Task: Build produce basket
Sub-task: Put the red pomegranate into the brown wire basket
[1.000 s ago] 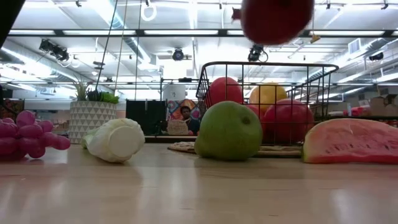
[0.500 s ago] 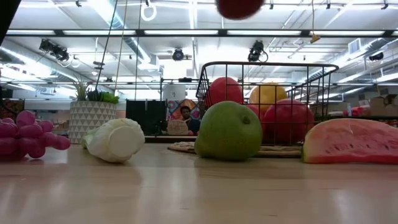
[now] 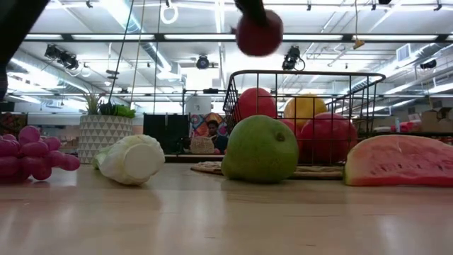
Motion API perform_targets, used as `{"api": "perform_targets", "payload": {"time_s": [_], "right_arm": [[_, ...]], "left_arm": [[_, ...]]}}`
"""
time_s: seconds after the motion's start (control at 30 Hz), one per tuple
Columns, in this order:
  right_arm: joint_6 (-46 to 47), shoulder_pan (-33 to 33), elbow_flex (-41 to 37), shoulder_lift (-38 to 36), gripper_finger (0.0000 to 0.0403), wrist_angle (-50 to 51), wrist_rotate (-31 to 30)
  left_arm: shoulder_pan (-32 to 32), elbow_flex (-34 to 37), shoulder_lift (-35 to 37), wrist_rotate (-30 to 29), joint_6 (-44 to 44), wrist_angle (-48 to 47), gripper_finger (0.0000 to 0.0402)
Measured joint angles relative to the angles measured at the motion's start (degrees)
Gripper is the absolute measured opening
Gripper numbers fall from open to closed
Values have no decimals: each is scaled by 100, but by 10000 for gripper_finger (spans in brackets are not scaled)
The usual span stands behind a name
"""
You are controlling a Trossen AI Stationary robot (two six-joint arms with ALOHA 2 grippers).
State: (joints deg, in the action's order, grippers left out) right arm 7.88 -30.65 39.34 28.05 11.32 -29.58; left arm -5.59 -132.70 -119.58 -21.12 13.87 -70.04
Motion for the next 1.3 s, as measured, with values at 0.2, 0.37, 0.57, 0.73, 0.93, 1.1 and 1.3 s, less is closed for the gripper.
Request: {"api": "perform_targets", "payload": {"time_s": [0.2, 0.37, 0.57, 0.73, 0.93, 1.1, 1.3], "right_arm": [[-5, 2, -1, 46, 387, -8, -223], [-263, 9, 0, 33, 387, -61, -673], [-1078, 9, 1, 38, 387, -826, -1042], [-1886, 19, 1, 40, 387, -1438, -1324], [-2242, 239, 1, 33, 387, -1469, -1984], [-2171, 501, 1, 31, 387, -1343, -2094], [-1571, 739, 1, 31, 387, -977, -2093]], "left_arm": [[900, 4, -9, 1926, 565, 636, 369], [1521, 7, -12, 3421, 499, 926, 369], [1939, 7, -152, 4490, 6, 931, 369], [2095, 7, -152, 4520, -614, 976, 369], [2155, 7, -152, 4491, -1595, 1233, 370], [2150, 7, -152, 4485, -2667, 1531, 376], [2127, 7, -152, 4474, -3784, 2101, 381]]}}
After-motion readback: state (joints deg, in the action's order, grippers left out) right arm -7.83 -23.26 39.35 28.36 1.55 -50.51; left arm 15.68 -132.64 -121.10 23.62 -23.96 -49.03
